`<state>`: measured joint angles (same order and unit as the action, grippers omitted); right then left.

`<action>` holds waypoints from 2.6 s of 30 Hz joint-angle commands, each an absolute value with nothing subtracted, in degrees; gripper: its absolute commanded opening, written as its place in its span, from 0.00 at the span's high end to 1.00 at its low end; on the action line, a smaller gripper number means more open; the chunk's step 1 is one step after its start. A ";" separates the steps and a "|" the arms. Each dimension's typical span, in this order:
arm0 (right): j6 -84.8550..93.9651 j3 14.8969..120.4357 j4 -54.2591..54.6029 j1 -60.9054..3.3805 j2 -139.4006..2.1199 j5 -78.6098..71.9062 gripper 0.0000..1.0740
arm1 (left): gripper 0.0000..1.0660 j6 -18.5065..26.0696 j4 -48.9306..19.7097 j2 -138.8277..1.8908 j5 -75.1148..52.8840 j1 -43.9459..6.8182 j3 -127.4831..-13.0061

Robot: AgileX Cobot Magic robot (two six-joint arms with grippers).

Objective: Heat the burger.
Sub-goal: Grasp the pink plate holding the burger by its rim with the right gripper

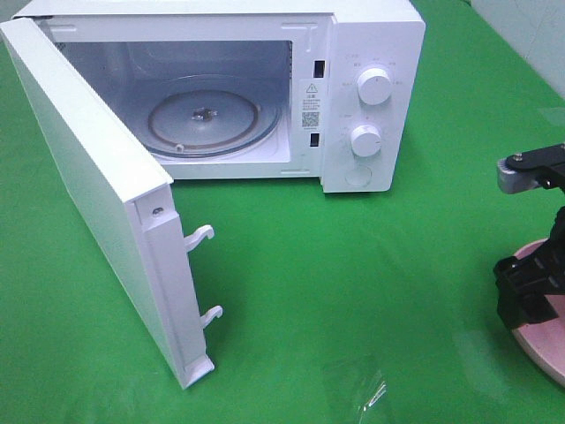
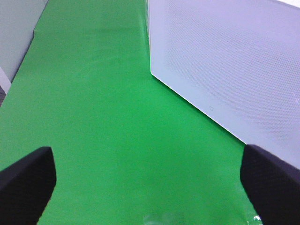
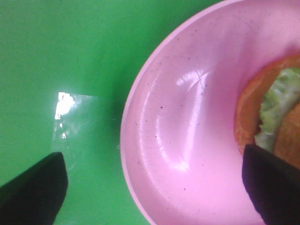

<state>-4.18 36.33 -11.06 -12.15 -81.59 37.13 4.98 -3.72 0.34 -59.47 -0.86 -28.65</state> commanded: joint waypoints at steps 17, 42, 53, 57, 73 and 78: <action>-4.24 35.18 -11.52 -11.92 -93.56 29.05 0.15 | 0.06 4.98 -4.01 0.40 -59.42 -0.86 -28.53; -4.24 35.18 -11.34 -9.28 -98.61 26.93 0.30 | 0.06 4.98 -4.01 0.40 -59.42 -0.86 -28.53; -5.04 35.18 -11.34 -9.28 -98.61 28.30 0.95 | 0.06 4.98 -4.01 0.40 -59.42 -0.86 -28.53; -3.38 35.18 -11.57 -9.45 -98.61 28.76 1.00 | 0.06 4.98 -4.01 0.40 -59.42 -0.86 -28.53; -6.99 35.18 -13.06 -9.45 -95.45 31.34 1.00 | 0.06 4.98 -4.01 0.40 -59.42 -0.86 -28.53; -8.42 35.18 -14.21 -9.97 -95.00 32.54 1.00 | 0.06 4.98 -4.01 0.40 -59.42 -0.86 -28.53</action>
